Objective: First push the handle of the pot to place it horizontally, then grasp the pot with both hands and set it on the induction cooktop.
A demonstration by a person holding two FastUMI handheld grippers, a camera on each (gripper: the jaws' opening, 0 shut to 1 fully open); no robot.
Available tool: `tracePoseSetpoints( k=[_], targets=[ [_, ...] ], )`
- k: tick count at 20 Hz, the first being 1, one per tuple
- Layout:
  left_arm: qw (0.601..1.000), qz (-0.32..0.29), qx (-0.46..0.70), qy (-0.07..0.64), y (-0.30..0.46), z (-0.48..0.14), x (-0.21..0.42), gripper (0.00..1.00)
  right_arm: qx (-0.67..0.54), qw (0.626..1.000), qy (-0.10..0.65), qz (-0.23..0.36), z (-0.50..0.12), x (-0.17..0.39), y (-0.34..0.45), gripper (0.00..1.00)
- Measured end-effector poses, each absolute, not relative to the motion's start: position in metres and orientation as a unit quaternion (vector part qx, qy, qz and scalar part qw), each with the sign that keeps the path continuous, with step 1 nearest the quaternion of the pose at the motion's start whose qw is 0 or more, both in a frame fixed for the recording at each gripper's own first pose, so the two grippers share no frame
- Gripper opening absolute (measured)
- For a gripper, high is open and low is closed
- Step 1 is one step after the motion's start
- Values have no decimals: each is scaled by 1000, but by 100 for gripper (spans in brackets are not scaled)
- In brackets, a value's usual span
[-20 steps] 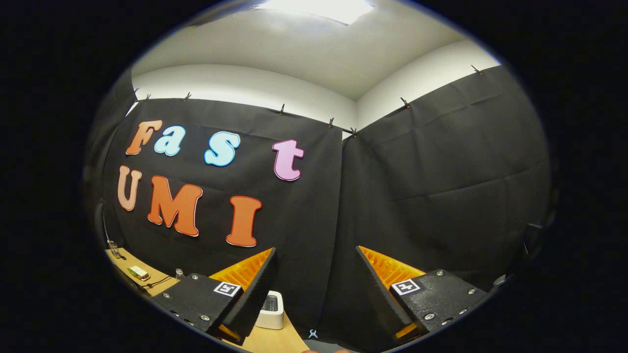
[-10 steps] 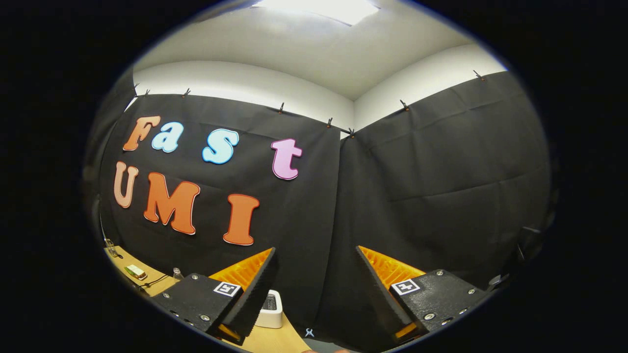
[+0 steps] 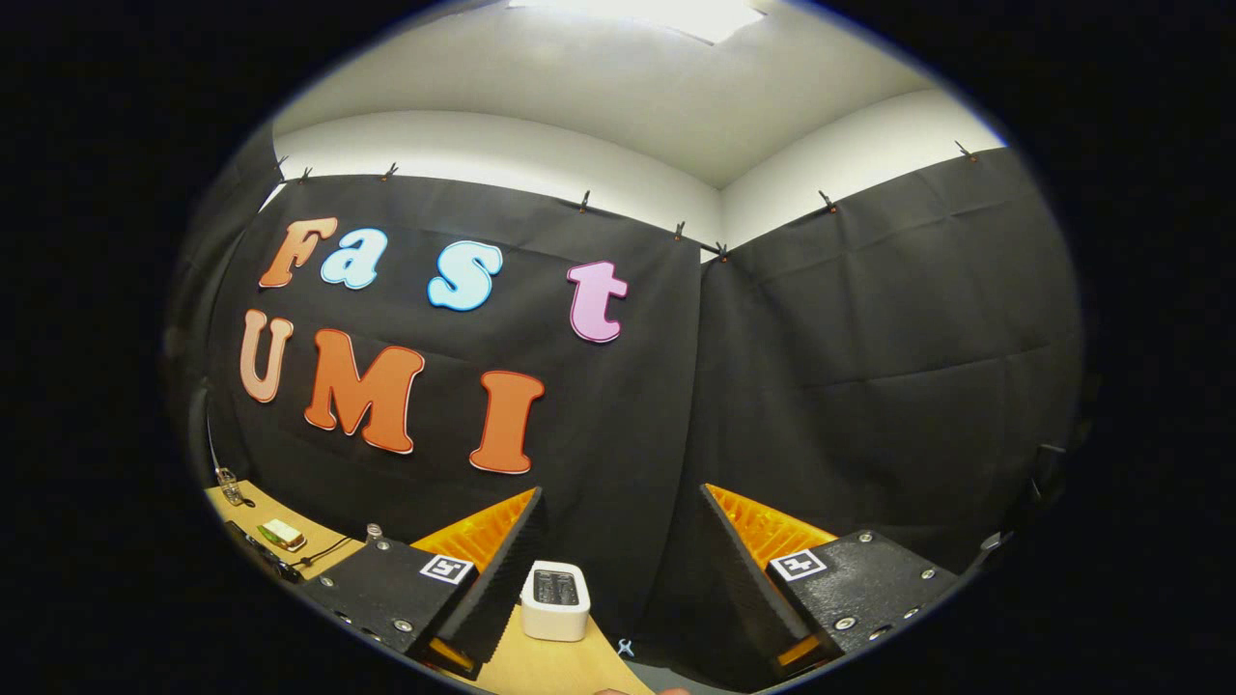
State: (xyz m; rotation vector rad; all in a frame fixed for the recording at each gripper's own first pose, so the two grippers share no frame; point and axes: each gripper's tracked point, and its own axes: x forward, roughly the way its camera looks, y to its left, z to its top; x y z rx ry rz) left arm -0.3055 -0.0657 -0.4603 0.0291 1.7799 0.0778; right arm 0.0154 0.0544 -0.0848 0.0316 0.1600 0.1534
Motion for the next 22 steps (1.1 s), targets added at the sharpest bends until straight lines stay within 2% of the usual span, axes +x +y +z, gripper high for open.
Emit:
tracePoseSetpoints(
  k=[4, 5, 6, 14, 16, 17, 22],
  targets=[
    [648, 18, 45, 760, -56, -454, -287, 8, 10, 992, 92, 92, -91, 9, 79, 96],
    [653, 14, 54, 756, -53, -455, -283, 8, 7, 991, 95, 94, -92, 8, 83, 93],
    [658, 10, 61, 750, -52, -454, -278, 8, 6, 990, 98, 96, -93, 7, 88, 96],
    [697, -37, 99, 709, -48, -451, -243, 7, 12, 983, 151, 108, -122, -6, 126, 96],
    [706, -40, 105, 700, -46, -453, -236, 8, 10, 979, 166, 118, -132, -11, 137, 94],
    [709, -40, 106, 696, -45, -454, -231, 8, 8, 977, 173, 122, -136, -13, 143, 99],
    [727, -42, 101, 678, -44, -460, -216, 8, 13, 964, 220, 150, -163, -26, 172, 96]
  ],
)
